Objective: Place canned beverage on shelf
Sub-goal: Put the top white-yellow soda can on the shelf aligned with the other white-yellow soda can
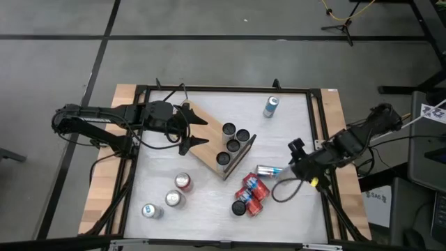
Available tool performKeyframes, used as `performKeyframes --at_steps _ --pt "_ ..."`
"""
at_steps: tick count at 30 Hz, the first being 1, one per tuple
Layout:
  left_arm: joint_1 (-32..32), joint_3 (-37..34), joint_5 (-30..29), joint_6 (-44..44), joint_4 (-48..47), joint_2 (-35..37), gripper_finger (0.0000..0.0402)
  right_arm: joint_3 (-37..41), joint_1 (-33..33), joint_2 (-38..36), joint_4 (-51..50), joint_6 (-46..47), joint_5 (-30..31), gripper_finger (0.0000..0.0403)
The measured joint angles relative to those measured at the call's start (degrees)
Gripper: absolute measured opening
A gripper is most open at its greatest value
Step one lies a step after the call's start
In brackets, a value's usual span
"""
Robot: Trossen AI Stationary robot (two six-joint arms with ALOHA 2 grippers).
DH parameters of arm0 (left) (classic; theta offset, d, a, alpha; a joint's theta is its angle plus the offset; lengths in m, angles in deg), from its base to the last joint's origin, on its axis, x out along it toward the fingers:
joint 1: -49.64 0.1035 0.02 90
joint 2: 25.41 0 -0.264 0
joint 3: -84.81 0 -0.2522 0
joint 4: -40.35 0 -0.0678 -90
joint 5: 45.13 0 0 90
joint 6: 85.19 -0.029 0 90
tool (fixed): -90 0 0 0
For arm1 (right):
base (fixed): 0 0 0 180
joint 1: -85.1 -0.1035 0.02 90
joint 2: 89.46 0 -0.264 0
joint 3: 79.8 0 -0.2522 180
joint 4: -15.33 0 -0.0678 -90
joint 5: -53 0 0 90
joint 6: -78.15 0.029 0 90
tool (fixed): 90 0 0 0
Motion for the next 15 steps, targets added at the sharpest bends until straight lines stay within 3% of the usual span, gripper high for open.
performKeyframes --at_steps 6,10,15 --pt "0.0 0.0 0.0 0.0 0.01 0.01 0.0335 -9.6 6.38 5.09 -3.53 -0.94 0.05 0.0252" --pt "0.02 0.0 -0.05 0.0 0.02 0.01 0.0335 -16.78 9.89 8.18 -5.45 -6.36 0.07 0.0252" --pt "0.0 0.0 -3.24 0.0 4.24 -0.25 0.0335 -25.81 14.75 12.48 -6.2 -9.18 0.02 0.0253"
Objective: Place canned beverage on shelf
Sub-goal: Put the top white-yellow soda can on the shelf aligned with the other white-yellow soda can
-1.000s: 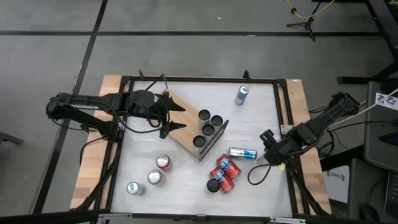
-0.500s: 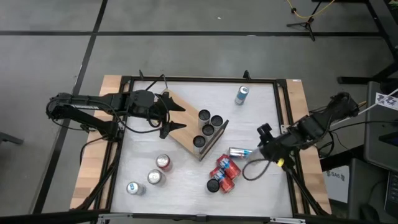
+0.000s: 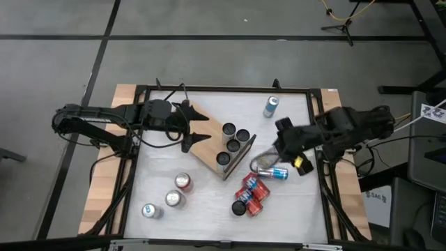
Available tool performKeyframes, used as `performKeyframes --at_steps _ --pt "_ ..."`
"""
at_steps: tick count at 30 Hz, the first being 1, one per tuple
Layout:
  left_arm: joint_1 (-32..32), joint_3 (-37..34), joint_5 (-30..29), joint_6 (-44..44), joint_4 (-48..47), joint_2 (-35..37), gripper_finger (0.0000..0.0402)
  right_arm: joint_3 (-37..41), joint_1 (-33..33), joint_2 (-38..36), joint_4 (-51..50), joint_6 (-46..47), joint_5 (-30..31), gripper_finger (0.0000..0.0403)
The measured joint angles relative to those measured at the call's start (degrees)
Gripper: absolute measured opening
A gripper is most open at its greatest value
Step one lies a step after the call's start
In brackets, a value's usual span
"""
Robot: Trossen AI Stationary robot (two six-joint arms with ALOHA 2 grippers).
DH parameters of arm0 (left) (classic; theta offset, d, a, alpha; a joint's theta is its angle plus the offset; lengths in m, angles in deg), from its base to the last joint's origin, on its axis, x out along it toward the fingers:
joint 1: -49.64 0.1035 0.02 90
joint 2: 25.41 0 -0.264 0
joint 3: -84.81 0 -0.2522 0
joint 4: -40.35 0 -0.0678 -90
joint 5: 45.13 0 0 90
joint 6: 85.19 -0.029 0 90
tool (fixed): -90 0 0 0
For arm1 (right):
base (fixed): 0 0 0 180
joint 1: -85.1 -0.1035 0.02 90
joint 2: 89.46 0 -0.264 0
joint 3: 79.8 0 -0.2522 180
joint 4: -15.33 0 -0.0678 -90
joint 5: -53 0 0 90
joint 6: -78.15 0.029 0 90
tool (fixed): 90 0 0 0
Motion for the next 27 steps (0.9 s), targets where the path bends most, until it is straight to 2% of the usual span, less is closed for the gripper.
performKeyframes --at_steps 7,11,18,27 --pt "0.0 0.02 -0.97 -0.02 16.27 -4.43 0.0335 -9.86 6.24 5.32 -0.34 -0.05 0.02 0.0253" --pt "0.0 0.02 0.7 -0.57 24.51 -8.75 0.0335 -13.08 9.04 7.41 -0.27 0.01 -0.87 0.0253" --pt "0.02 0.02 1.16 -2.12 33.76 -14.84 0.0335 -14.65 11.47 9.34 -0.05 0.14 -3.91 0.0253" --pt "0.02 0.02 1.23 -1.97 41.29 -21.44 0.0335 -14.65 11.32 9.61 0.25 0.14 -4.12 0.0253"
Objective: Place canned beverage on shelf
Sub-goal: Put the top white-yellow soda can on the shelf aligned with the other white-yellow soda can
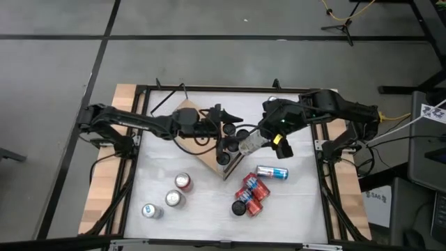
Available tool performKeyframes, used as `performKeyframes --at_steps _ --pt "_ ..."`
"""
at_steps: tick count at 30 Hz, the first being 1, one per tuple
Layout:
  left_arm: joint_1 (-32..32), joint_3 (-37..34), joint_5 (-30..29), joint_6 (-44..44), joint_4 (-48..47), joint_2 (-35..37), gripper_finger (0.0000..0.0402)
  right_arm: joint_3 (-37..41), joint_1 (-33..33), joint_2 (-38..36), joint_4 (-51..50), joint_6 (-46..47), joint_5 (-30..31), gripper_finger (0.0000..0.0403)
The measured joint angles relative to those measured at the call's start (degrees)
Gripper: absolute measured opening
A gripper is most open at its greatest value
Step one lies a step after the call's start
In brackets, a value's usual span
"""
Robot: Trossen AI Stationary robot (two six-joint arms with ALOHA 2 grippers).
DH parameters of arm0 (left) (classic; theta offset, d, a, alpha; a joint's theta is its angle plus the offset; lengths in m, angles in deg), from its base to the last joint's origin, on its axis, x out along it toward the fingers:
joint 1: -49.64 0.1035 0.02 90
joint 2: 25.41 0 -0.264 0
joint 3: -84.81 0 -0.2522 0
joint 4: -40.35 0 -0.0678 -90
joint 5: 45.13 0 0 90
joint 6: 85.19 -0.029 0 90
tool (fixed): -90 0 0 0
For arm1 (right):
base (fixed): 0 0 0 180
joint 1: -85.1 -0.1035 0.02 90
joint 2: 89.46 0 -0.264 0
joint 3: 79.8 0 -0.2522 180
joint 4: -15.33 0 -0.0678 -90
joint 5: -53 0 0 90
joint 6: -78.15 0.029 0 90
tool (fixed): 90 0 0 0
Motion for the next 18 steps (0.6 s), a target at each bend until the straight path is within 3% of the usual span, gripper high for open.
performKeyframes --at_steps 8,18 --pt "-0.28 0.0 4.65 0.17 4.02 -4.17 0.0335 0.0 0.0 -0.02 0.04 2.13 -0.01 0.0253" --pt "-0.55 0.0 10.23 3.14 4.86 -7.27 0.0335 0.0 -0.02 1.33 0.32 10.53 -4.66 0.0253"
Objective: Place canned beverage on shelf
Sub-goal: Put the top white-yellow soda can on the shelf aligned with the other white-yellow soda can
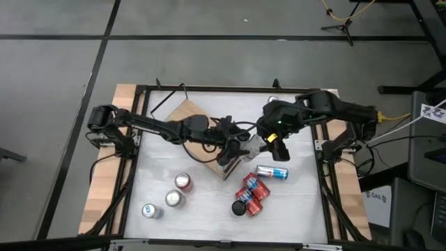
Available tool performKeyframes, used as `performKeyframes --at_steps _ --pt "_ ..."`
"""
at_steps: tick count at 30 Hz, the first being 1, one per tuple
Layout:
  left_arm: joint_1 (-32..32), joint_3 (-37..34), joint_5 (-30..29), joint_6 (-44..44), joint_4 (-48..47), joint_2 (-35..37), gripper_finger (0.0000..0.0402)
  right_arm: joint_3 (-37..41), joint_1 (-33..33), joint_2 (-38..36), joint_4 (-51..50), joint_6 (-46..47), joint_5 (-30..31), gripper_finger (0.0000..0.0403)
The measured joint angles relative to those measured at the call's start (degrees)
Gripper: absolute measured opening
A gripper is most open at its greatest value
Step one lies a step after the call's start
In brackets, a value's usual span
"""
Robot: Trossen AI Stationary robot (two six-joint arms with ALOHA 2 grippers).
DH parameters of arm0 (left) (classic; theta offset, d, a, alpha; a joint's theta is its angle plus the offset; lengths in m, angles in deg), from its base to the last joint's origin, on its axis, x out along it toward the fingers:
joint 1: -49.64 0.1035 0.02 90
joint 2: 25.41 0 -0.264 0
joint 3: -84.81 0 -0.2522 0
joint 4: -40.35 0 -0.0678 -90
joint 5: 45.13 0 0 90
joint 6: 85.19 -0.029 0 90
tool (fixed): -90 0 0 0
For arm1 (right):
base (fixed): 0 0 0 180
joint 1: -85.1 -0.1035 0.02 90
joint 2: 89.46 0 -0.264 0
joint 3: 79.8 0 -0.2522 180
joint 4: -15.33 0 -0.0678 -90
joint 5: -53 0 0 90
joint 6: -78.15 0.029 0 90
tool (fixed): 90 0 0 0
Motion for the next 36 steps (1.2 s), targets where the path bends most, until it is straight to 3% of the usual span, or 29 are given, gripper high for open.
performKeyframes --at_steps 10,27,36 --pt "-2.13 0.0 1.24 0.35 0.32 -0.37 0.0335 0.0 0.02 4.17 2.43 0.22 -2.99 0.0253" --pt "-2.68 0.0 2.76 0.53 0.27 -0.37 0.0334 0.02 0.02 4.72 7.6 -0.01 -3.32 0.0253" --pt "-2.64 0.0 3.71 0.48 0.22 -0.37 0.0287 0.02 0.0 4.72 7.55 -0.06 -4.41 0.0253"
